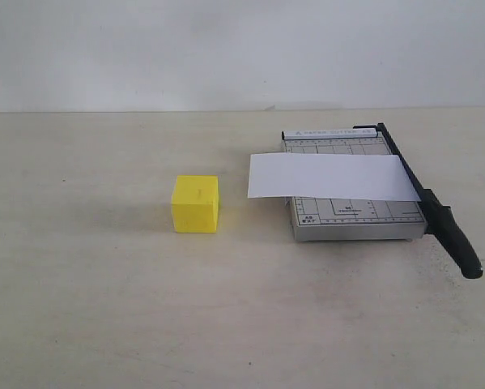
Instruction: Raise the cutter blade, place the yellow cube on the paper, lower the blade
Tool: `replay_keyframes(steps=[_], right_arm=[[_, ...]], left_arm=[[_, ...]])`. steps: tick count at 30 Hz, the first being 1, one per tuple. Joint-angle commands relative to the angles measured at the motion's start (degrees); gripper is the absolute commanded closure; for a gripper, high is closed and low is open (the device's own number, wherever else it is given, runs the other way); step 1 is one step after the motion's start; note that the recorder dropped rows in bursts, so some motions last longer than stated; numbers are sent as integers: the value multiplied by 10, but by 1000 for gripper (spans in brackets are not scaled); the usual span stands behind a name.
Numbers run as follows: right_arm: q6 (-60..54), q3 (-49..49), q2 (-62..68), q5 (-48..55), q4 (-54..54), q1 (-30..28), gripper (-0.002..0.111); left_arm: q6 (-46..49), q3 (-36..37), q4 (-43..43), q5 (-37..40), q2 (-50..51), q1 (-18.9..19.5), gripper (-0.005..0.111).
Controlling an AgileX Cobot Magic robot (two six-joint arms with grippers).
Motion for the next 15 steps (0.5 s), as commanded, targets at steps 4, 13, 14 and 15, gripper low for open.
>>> replay_keyframes(steps=[4, 13, 14, 15], right_arm=[[-60, -204, 364, 240, -3, 0, 108], [-208, -357, 538, 479, 24, 0, 80], [-211, -360, 548, 472, 25, 1, 73], [-211, -362, 558, 469, 26, 1, 66]], left_arm=[[2, -2, 1, -10, 2, -3, 102], [2, -2, 1, -10, 2, -3, 102], [2, -2, 1, -10, 2, -3, 102], [2, -2, 1, -10, 2, -3, 102]])
